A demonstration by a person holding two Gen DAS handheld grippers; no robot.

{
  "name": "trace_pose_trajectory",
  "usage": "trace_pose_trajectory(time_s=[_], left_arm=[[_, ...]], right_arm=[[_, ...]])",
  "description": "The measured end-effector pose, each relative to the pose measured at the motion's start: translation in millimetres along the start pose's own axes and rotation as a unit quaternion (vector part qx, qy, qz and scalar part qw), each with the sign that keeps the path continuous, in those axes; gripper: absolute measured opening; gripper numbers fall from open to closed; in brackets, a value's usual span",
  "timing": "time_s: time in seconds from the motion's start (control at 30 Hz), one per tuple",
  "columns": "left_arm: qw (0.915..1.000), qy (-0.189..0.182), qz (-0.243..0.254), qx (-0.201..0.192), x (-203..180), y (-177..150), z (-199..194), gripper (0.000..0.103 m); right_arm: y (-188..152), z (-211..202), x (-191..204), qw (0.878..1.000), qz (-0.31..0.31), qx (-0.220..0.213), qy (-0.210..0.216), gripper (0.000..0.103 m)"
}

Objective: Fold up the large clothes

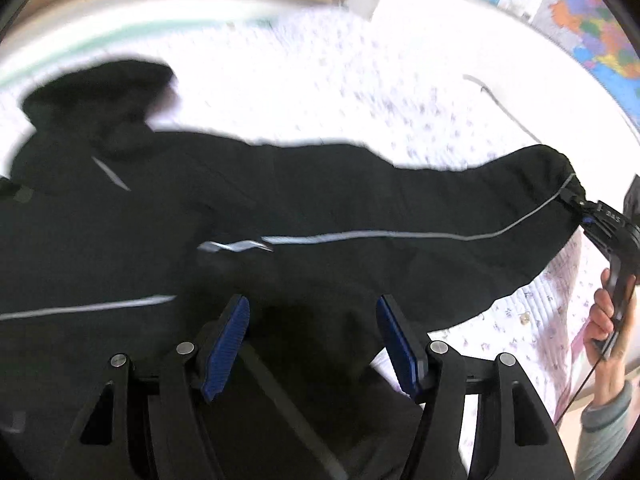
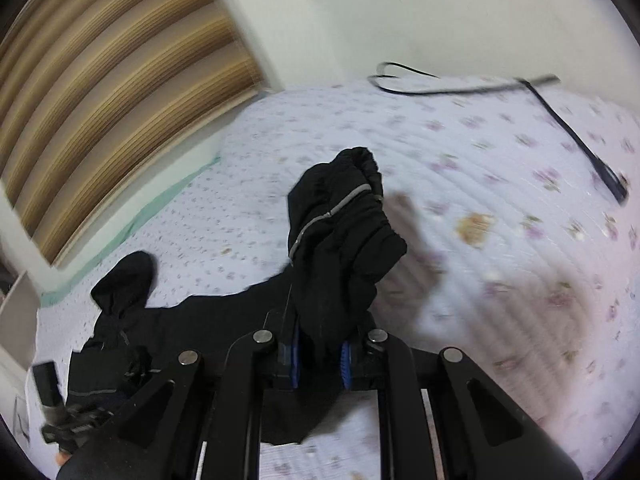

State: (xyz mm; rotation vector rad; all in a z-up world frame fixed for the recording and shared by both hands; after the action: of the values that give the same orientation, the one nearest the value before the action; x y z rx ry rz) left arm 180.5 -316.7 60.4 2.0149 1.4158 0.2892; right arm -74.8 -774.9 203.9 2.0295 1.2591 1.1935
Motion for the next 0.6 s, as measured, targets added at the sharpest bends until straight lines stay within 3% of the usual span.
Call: trace_pose_trajectory(time_s=[0.13, 0.3, 0.4, 0.6], left_arm=[[0.999, 0.036, -0.026, -0.005, 37.5, -10.5, -50.8, 0.067], [0.9949, 0.08, -0.055, -0.027, 87.3, -46.1, -100.8, 0.067], [0.9907, 0.112, -0.066, -0.038, 117.4, -68.1, -112.7, 0.067], [0.9857, 0.115, -0.122, -0.02, 173.6, -114.9, -104.7, 0.067]], right_arm=[[-3.3, 5.3, 53.0, 0.999, -0.031, 0.009, 0.02, 0.017], [-16.7, 16.9, 136.4, 0.994, -0.085, 0.032, 0.056, 0.017], [-30.6, 25.8, 199.5, 0.988, -0.125, 0.041, 0.076, 0.017], [-83.6, 54.8, 325.8, 0.967, -0.229, 0.071, 0.088, 0.017]])
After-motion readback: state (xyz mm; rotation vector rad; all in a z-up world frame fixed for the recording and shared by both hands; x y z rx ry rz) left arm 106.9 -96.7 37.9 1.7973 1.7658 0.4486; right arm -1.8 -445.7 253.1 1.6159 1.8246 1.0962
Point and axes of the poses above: each gripper's, at about its wrist camera, not at the fingertips, and z roughly the way its jaws point, x to its left, y to its top, the point moved 4 cm from there along z, roughly the way its jaws point, and after that the axes turned 7 degrees about y, right-handed, at the moved point
